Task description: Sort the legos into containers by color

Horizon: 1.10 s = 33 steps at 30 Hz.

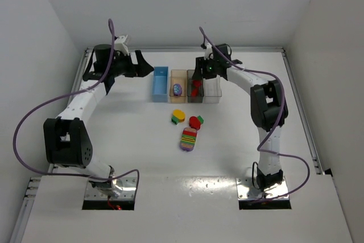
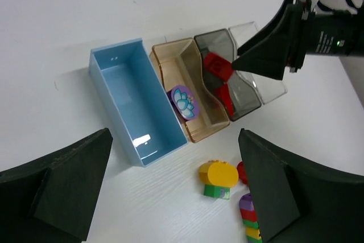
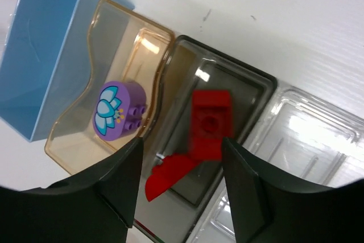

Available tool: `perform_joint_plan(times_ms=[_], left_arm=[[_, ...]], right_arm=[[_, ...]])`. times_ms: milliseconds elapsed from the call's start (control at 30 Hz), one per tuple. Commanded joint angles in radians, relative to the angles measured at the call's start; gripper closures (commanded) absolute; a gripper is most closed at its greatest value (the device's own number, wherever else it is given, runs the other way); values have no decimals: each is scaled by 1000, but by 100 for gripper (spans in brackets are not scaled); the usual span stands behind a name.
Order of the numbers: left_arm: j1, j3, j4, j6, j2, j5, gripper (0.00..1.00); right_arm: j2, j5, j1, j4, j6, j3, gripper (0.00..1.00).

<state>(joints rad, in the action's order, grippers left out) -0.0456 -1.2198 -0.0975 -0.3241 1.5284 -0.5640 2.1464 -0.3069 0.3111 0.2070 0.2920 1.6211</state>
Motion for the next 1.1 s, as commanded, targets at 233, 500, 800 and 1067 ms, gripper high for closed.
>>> perform_joint_plan(times_ms=[233,500,800,1067], left_arm=[[-158,93,-142,304,-118,59,6],[-447,321,-188,324,-229,369,37],[-651,375,-96,166,-114,599,39],[-651,284,-62,123,56,602,32]], right_arm=[[-87,27,40,-21,-1,13,30],[-322,95,-3,6,-86,-133,30],[-465,77,-84,15,-97,-283,30],[-488,43,-153,25,-97,-302,30]])
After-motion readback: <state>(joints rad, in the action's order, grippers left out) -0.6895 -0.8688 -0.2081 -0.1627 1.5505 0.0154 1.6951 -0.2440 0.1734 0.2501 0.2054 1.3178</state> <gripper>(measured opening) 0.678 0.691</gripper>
